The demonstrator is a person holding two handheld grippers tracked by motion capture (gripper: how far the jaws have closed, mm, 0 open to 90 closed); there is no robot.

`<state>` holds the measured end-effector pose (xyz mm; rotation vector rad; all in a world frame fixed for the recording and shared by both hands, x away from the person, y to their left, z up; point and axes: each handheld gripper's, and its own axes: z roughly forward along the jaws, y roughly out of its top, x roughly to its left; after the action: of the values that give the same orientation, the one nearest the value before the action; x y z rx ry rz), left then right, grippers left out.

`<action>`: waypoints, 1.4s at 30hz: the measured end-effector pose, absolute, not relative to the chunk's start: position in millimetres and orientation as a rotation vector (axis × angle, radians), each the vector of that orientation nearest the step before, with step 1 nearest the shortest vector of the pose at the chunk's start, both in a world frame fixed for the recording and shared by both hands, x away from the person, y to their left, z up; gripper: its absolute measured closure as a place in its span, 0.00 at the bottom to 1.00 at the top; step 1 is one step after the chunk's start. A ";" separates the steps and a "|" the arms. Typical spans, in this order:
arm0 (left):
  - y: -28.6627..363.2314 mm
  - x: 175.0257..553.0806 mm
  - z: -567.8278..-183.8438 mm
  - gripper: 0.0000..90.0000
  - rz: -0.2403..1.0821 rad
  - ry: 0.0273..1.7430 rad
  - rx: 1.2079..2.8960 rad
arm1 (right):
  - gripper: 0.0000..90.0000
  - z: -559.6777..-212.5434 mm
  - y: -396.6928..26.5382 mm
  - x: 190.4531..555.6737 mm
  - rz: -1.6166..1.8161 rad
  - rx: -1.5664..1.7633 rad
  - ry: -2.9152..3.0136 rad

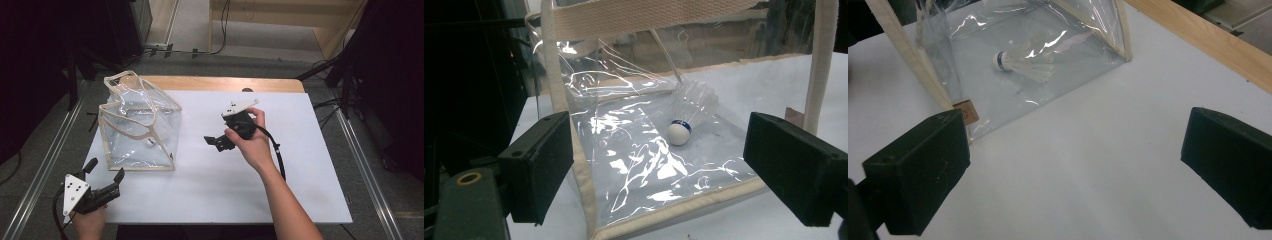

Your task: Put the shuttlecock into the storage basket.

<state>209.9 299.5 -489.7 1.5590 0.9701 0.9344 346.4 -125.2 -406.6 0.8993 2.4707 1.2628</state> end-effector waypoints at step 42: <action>298.4 209.9 -489.8 0.15 0.939 0.967 1.572 | 0.00 -459.2 -207.5 305.5 1.263 1.101 2.321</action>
<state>209.9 298.4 -489.8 1.5716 0.9669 0.9386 305.5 -207.5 -459.2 1.1012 2.3212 1.2635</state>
